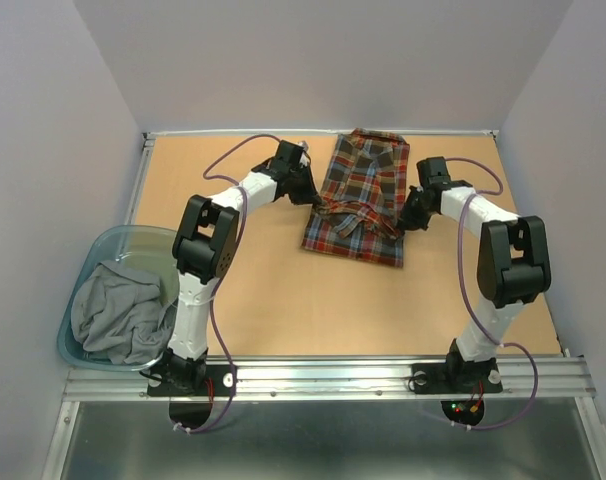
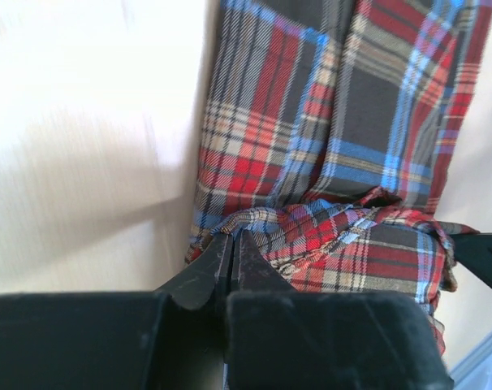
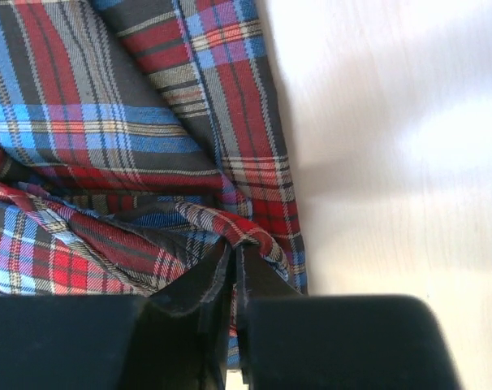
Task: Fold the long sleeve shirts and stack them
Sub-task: Fold the shirt
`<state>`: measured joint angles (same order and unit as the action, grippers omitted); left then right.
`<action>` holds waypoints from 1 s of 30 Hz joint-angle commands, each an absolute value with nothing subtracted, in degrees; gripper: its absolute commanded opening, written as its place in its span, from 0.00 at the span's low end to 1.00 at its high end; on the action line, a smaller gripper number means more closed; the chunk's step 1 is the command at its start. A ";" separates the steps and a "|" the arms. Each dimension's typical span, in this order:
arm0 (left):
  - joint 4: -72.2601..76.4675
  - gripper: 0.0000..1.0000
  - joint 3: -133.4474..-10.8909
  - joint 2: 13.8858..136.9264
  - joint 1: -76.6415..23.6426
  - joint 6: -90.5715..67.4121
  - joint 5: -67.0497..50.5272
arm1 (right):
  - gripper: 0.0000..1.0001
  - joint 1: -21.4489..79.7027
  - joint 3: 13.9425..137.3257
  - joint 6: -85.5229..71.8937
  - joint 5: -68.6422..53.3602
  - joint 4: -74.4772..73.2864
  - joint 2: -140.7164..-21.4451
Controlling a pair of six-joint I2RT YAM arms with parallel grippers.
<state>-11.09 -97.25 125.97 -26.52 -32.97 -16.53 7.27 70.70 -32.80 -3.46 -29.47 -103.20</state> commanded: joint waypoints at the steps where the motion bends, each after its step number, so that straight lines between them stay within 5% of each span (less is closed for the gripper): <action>1: -4.93 0.12 -100.81 126.30 -26.19 -29.71 -14.68 | 0.14 5.63 75.14 -32.78 -3.16 -26.10 -104.15; 3: -4.49 0.15 -100.72 126.47 -26.19 -29.01 -14.24 | 0.20 5.54 76.63 -32.61 -3.51 -26.10 -104.24; 9: -3.43 0.46 -100.81 123.06 -25.75 -29.79 -12.22 | 0.58 5.45 80.15 -28.66 -4.39 -26.28 -99.33; 17: -2.99 0.87 -99.76 112.96 -25.40 -29.18 -8.18 | 0.59 6.06 72.01 -23.64 -12.91 -26.28 -87.38; 30: -1.94 0.95 -71.21 88.26 -25.49 -25.14 -4.49 | 0.45 10.98 56.52 -25.66 -16.52 -20.31 -83.84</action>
<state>-1.65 -78.98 93.43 -25.41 -27.86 -6.52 9.96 57.71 -25.34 -14.87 -26.15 -82.94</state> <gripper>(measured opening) 0.940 0.452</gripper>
